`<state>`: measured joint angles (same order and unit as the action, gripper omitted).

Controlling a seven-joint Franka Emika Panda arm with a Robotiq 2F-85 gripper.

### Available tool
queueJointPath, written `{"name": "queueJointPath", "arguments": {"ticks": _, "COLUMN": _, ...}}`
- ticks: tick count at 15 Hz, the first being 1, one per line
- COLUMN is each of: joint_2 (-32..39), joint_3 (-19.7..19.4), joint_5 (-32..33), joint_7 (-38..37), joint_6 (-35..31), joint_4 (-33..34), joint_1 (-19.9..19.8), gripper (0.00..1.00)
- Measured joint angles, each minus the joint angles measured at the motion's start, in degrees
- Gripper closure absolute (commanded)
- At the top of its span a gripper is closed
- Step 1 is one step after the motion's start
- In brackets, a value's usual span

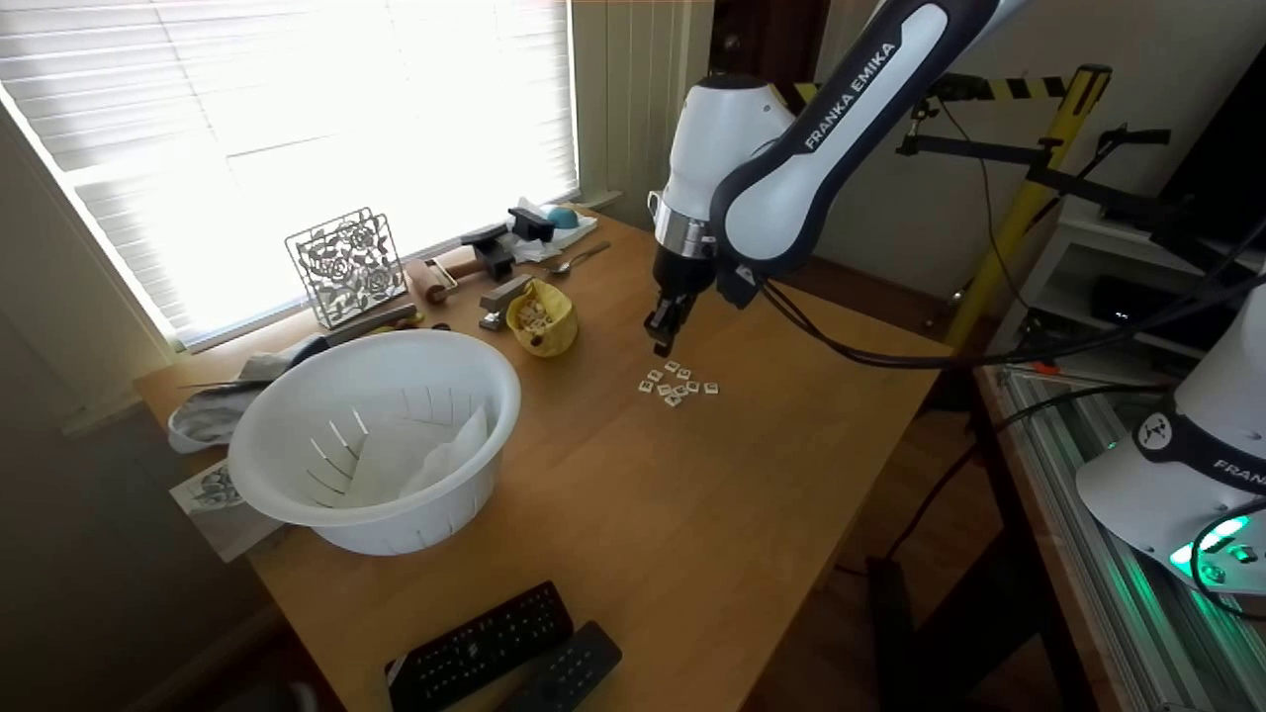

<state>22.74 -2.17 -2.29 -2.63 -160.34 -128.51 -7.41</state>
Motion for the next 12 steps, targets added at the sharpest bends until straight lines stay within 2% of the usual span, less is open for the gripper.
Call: {"name": "queueJointPath", "arguments": {"ticks": 12, "joint_2": -5.64, "joint_3": -0.3, "joint_5": 0.0, "joint_7": 0.83, "joint_6": 5.25, "joint_4": -4.23, "joint_1": 0.01, "gripper": 1.0}}
